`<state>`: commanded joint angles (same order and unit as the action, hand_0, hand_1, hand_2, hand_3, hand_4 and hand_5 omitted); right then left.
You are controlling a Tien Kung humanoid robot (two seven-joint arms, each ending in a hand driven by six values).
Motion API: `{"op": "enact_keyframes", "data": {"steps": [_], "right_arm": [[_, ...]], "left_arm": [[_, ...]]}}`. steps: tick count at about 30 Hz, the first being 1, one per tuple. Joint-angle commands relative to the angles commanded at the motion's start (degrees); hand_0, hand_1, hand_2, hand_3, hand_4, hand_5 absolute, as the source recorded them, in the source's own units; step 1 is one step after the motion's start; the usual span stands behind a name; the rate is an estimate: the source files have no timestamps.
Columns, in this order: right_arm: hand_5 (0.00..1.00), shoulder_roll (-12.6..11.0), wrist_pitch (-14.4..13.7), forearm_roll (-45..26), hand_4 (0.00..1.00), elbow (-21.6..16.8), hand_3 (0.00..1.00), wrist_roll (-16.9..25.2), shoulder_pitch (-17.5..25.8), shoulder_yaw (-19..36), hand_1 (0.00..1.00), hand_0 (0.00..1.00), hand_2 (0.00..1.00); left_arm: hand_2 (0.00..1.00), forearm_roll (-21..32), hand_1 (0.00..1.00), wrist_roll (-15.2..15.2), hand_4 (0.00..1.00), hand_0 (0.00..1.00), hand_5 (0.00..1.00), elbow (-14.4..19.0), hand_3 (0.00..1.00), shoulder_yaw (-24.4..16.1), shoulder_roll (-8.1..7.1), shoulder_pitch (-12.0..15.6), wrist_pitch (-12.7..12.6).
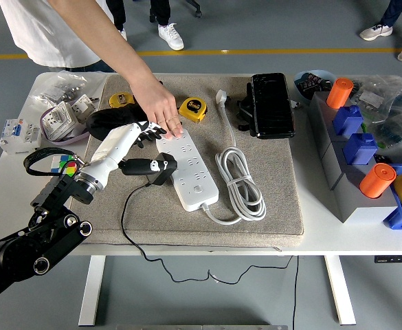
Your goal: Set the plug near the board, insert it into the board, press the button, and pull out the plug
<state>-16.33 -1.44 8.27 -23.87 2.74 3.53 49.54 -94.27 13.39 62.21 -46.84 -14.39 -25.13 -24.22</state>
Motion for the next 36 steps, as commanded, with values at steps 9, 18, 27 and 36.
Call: {"op": "enact_keyframes", "data": {"steps": [9, 18, 27, 36], "right_arm": [[0.522, 0.16, -0.36, 0.10, 0.813, 0.07, 0.511, 0.45, 0.27, 0.53, 0.653, 0.601, 0.630], [0.522, 0.08, -0.42, 0.23, 0.812, -0.04, 0.511, 0.78, 0.32, 0.68, 0.651, 0.599, 0.629], [0.523, 0.12, -0.40, 0.23, 0.810, -0.03, 0.508, 0.95, 0.11, 1.07, 0.650, 0.599, 0.625], [0.519, 0.06, -0.43, 0.31, 0.807, -0.09, 0.507, 1.06, -0.18, 1.53, 0.650, 0.600, 0.622]], "left_arm": [[0.632, 1.32, 0.630, 2.34, 0.998, 0.541, 0.602, 4.08, 0.662, -3.71, -1.28, 5.67, -0.17], [0.702, -0.87, 0.701, 1.55, 0.996, 0.678, 0.611, 3.50, 0.678, -0.51, -1.96, 7.00, 0.06], [0.717, -1.53, 0.711, -0.04, 0.990, 0.686, 0.609, 2.99, 0.685, 0.83, -1.77, 6.84, 0.58], [0.726, -2.28, 0.719, -1.78, 0.988, 0.694, 0.610, 2.30, 0.695, 1.86, -1.68, 5.94, 1.08]]}}
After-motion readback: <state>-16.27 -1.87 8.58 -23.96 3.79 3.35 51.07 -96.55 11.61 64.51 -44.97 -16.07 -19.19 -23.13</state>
